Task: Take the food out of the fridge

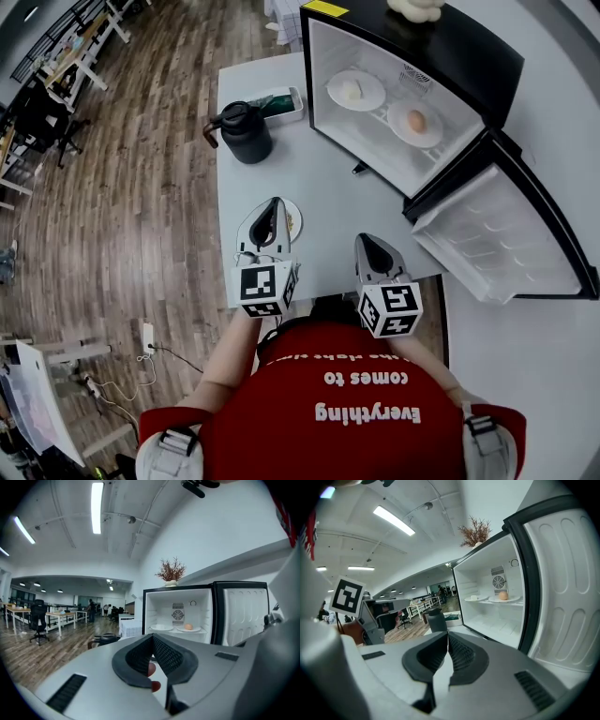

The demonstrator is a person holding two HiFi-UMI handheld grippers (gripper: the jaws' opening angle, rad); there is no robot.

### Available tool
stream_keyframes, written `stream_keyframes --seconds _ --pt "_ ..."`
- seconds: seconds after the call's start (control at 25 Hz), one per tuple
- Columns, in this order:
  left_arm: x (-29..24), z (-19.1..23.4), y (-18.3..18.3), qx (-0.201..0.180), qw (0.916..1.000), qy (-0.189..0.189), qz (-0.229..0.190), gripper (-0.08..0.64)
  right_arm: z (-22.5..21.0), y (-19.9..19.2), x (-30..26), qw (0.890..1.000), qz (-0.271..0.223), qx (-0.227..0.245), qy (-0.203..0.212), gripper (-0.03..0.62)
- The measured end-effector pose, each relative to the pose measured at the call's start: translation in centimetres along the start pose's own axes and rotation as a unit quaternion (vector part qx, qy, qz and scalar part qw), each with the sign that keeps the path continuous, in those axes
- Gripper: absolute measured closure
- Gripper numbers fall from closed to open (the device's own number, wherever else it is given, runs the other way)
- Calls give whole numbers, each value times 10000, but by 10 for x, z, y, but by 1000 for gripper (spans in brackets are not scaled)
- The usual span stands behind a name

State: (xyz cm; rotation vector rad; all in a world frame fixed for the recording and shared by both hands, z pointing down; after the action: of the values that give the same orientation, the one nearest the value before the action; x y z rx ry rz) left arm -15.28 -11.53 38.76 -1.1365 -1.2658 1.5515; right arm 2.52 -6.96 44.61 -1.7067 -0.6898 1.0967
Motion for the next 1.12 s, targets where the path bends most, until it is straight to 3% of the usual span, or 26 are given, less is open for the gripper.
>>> stream_keyframes --seconds 0.12,0.28,0.4,0.56,0.72,0.96,1.12 --pt "-5 -9 0 426 9986 -281 95 552 1 0 2 10000 18 10 3 577" --pt "-12 -25 2 346 9978 -547 168 552 -2 0 5 10000 26 -3 -48 577" --pt "-19 -45 -7 854 9889 -1079 560 552 -7 -2 6 9999 25 -42 -116 577" --pt "-27 -73 -28 2006 9545 -1898 1129 552 -15 -1 7 9996 1 -159 -231 577" --pt "-37 -78 -33 2984 9197 -2200 1295 552 -25 0 10 9992 -38 -172 -357 577" --pt "-70 -92 -26 3464 8887 -2597 1513 552 -45 -4 12 9980 4 -273 -575 577" --pt "-106 -111 -21 4004 8534 -2815 1793 552 -57 -2 10 9973 -6 -306 -673 577"
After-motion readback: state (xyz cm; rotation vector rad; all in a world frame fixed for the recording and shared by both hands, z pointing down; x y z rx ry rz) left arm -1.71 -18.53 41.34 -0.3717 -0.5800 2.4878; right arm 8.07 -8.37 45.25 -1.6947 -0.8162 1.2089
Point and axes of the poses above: the fingertips, and each gripper's own axes: x backward along the fingers, z to its left, y out of its top, the point moved 3 cm from there along x, backward along the fingers, and after that the axes turned 4 degrees about x, right-handed, at the moved point
